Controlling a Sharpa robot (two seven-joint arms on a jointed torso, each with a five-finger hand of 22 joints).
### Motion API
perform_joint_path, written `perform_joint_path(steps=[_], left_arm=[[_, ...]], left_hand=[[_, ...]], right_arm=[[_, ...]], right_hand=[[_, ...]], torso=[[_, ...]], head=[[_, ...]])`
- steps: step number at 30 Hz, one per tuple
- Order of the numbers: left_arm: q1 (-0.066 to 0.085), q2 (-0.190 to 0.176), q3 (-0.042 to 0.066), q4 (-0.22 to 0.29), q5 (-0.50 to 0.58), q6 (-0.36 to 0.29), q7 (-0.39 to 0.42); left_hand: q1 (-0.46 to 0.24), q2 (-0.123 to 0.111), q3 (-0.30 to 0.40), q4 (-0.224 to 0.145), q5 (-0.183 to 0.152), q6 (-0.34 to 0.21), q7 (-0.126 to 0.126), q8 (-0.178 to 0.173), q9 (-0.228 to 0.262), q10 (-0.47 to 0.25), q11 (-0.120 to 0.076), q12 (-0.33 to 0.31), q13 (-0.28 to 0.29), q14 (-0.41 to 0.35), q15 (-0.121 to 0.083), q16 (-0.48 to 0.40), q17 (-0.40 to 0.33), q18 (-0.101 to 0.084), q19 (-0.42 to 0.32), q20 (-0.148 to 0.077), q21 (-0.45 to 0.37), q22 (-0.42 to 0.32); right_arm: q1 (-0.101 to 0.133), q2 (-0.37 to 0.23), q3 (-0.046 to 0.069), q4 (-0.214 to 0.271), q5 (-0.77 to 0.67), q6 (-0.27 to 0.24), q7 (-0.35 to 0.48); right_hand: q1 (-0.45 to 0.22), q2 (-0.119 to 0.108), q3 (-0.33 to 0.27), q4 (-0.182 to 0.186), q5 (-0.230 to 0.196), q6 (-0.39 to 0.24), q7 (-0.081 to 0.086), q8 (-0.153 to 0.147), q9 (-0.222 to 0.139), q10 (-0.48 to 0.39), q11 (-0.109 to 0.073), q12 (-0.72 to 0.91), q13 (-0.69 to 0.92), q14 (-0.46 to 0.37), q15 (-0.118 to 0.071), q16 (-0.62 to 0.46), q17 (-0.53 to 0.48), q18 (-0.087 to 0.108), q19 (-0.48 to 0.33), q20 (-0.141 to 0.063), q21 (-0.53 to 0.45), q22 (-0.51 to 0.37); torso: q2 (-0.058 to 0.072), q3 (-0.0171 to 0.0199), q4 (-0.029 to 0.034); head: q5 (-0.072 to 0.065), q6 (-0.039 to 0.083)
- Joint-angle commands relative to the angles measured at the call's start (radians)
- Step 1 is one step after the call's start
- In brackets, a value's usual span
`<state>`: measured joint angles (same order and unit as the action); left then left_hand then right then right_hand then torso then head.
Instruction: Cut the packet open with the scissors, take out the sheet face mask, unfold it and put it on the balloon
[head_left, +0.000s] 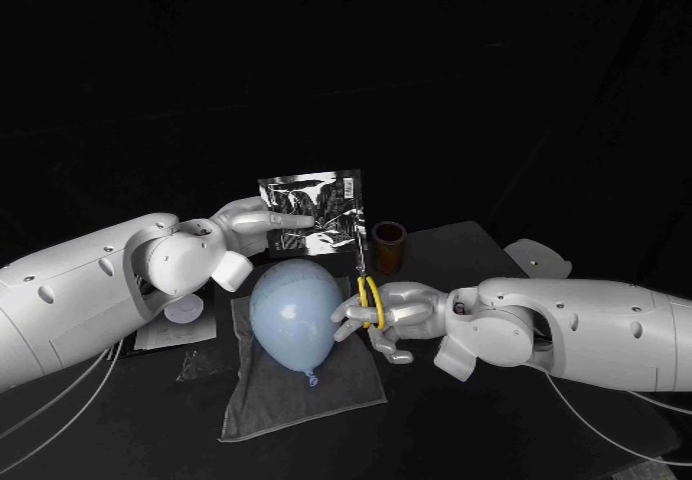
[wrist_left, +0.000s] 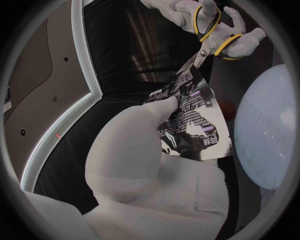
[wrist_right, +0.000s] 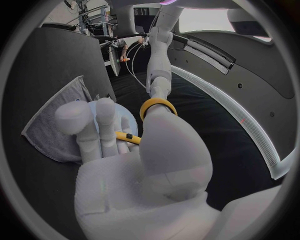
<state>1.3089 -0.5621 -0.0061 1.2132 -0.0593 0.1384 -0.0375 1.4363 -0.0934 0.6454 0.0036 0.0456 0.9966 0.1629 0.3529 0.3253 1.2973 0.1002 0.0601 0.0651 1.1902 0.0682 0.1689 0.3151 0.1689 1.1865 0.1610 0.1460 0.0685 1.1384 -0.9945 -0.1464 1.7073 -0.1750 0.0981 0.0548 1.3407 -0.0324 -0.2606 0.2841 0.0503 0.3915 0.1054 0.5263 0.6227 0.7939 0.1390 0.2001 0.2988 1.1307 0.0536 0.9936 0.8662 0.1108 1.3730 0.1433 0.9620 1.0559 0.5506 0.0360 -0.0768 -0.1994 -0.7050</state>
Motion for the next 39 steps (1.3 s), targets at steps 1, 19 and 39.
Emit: perform_joint_path(steps=[1, 19, 39], left_arm=[[0.002, 0.002, 0.001, 0.003, -0.001, 0.022, 0.005], [0.002, -0.002, 0.001, 0.009, -0.005, 0.025, 0.0], [0.002, 0.0, 0.001, 0.006, -0.021, 0.024, -0.008]], left_hand=[[-0.004, 0.01, 0.0, -0.006, 0.004, -0.002, 0.005, 0.003, 0.101, 0.007, 0.002, 0.005, 0.001, 0.001, -0.006, -0.004, 0.002, 0.016, 0.006, -0.001, 0.002, 0.0], [-0.004, 0.01, 0.0, -0.006, 0.004, -0.002, 0.005, 0.003, 0.101, 0.007, 0.002, 0.005, 0.001, 0.001, -0.006, -0.004, 0.002, 0.016, 0.006, -0.001, 0.002, 0.0], [-0.005, 0.01, 0.001, -0.008, 0.004, -0.003, 0.005, 0.004, 0.103, 0.007, 0.001, 0.005, 0.001, 0.001, -0.006, -0.005, 0.003, 0.016, 0.006, -0.001, 0.002, 0.0]], right_arm=[[0.001, 0.005, 0.001, -0.004, -0.007, 0.008, 0.016], [0.008, 0.016, 0.002, -0.017, 0.0, 0.01, 0.014], [0.031, 0.016, 0.006, -0.028, -0.005, 0.006, 0.014]], right_hand=[[0.004, 0.008, -0.006, -0.001, -0.001, -0.017, 0.018, 0.004, -0.002, 0.004, 0.001, 0.006, -0.001, -0.008, 0.001, 0.004, -0.001, 0.02, -0.009, 0.001, -0.006, -0.001], [0.006, 0.012, -0.009, -0.002, -0.001, -0.013, 0.019, 0.005, -0.006, 0.004, 0.001, 0.009, -0.005, -0.011, 0.001, 0.007, -0.003, 0.021, -0.01, 0.002, -0.007, -0.003], [0.011, 0.019, -0.017, -0.003, -0.001, -0.004, 0.021, 0.007, -0.015, 0.003, 0.002, 0.013, -0.011, -0.015, 0.002, 0.013, -0.008, 0.021, -0.012, 0.003, -0.009, -0.006]], torso=[[0.001, -0.0002, 0.0002], [0.0, -0.0001, -0.0001], [0.0, -0.0005, 0.0003]], head=[[0.0, 0.001], [0.001, -0.003], [0.0, 0.003]])
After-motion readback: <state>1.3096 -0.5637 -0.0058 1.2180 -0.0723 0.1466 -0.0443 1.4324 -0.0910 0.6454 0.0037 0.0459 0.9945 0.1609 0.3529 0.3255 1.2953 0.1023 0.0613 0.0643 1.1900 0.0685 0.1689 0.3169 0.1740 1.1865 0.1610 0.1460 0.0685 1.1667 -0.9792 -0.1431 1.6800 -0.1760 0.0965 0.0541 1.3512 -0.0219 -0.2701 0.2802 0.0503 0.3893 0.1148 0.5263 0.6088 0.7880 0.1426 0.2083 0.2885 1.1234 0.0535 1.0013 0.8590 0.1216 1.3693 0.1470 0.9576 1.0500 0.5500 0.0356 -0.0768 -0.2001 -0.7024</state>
